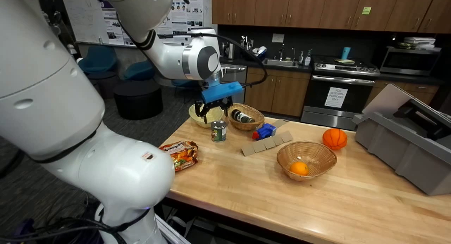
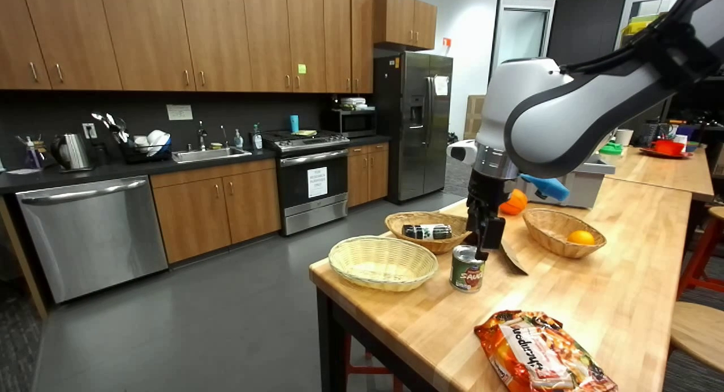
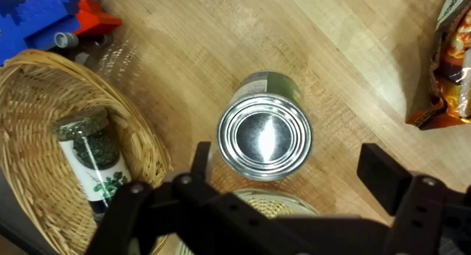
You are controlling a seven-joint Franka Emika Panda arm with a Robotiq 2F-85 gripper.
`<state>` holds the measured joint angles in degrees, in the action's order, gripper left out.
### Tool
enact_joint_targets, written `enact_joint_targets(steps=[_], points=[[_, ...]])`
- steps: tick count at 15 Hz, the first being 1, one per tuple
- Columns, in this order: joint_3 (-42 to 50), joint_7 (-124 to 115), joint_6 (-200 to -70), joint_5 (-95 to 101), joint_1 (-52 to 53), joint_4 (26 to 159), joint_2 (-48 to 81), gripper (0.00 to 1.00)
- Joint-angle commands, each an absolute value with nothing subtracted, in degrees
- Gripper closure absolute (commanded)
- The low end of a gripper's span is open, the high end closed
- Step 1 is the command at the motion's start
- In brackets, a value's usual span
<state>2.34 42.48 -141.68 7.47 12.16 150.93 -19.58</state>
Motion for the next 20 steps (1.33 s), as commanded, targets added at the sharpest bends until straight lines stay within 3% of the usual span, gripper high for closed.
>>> enact_joint_targets(steps=[1,14,20], points=[[1.4,43.3,-139.9,5.6,12.4,150.3,-18.4,0.00],[-1.9,38.2,-142.1,6.2,10.8,149.9,-13.6,0.00],[-1.9,30.2,-142.3,17.5,5.3,150.0,-17.2,0.00]])
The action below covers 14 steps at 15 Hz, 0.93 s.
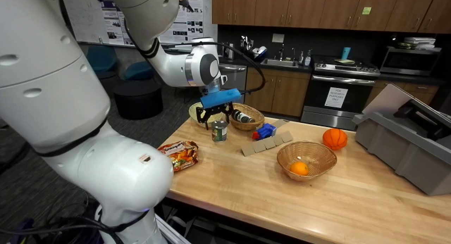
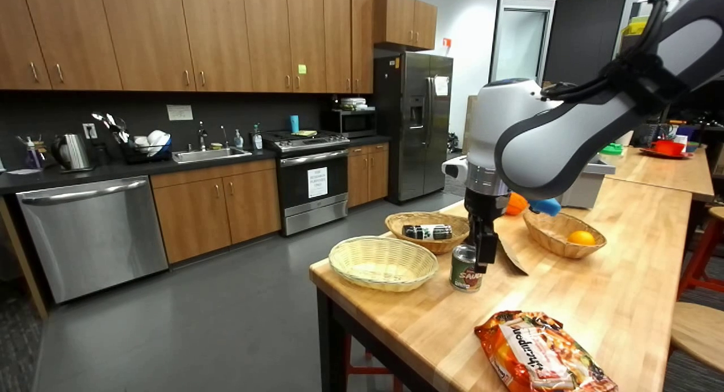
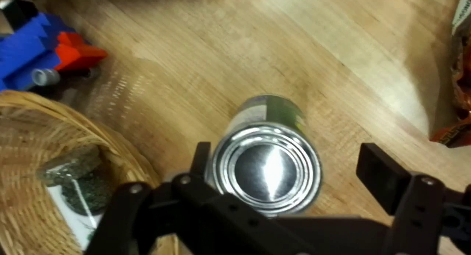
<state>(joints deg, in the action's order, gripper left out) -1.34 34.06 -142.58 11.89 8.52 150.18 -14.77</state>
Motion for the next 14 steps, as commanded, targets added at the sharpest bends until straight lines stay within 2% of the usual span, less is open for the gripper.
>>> enact_joint_targets(steps=[1,14], points=[[-1.5,29.4,-142.1,19.1,4.5,149.8,-17.6,0.00],[-0.7,28.7,-142.5,19.2,4.1,148.5,-17.3,0.00]])
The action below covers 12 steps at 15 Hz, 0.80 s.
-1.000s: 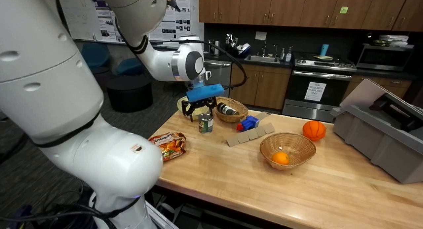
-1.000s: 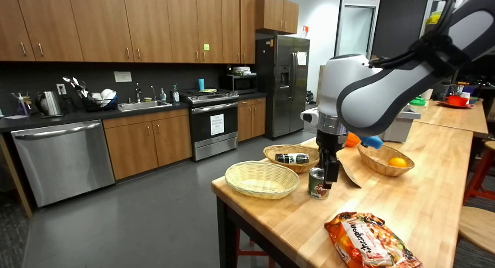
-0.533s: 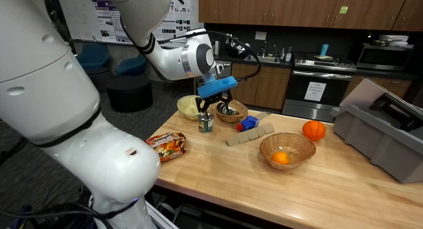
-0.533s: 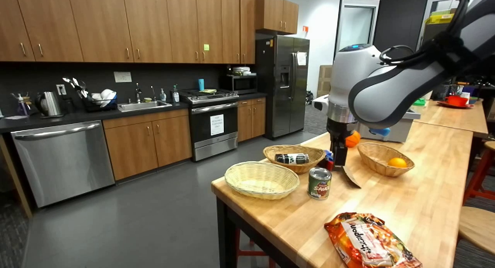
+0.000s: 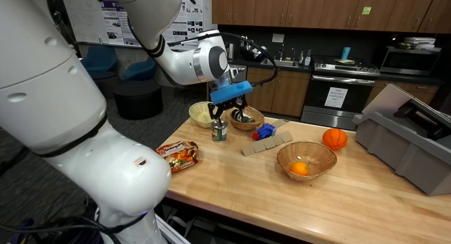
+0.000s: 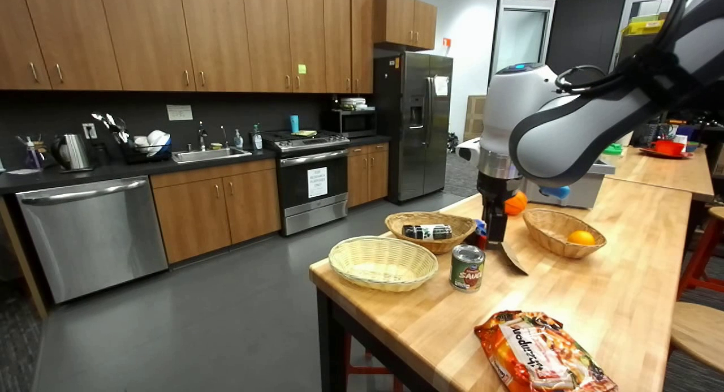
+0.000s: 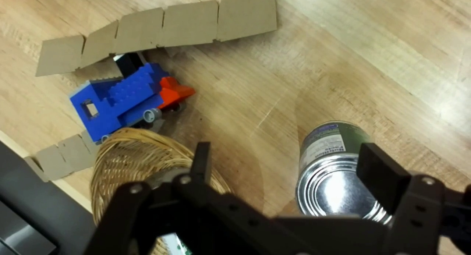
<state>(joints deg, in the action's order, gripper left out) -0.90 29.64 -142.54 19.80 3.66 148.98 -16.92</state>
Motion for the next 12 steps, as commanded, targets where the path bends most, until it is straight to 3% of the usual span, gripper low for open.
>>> enact_joint_targets(steps=[1,12], points=[[-1.0,27.2,-143.1,20.1,3.6,148.5,-17.2,0.00],[-3.0,24.3,-143.7,17.3,6.8,149.0,-18.1,0.00]])
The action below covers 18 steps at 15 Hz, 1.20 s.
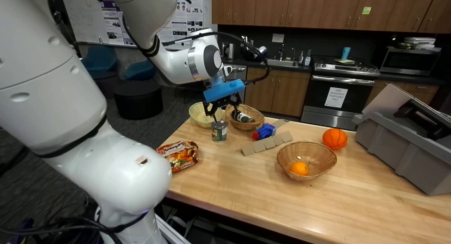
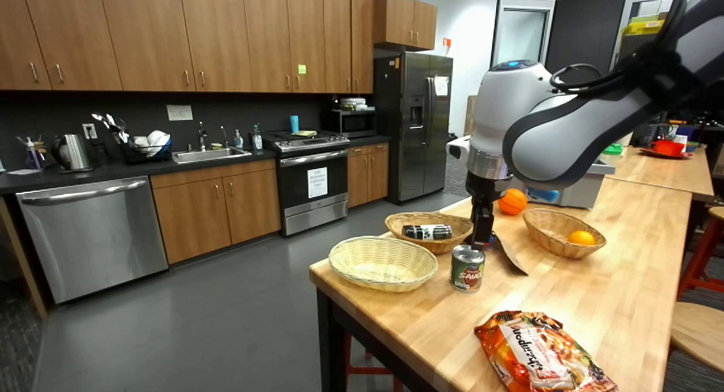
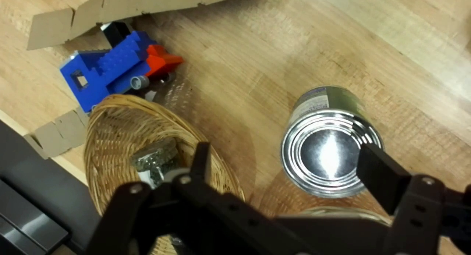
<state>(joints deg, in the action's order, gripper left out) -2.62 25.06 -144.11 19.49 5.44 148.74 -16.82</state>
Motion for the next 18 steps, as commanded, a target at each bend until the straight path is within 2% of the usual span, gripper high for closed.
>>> enact_joint_targets(steps=[1,18], points=[[-3.2,24.0,-143.5,16.5,7.2,148.9,-18.4,0.00],[-6.8,12.7,-144.4,21.2,5.9,150.4,-15.8,0.00]])
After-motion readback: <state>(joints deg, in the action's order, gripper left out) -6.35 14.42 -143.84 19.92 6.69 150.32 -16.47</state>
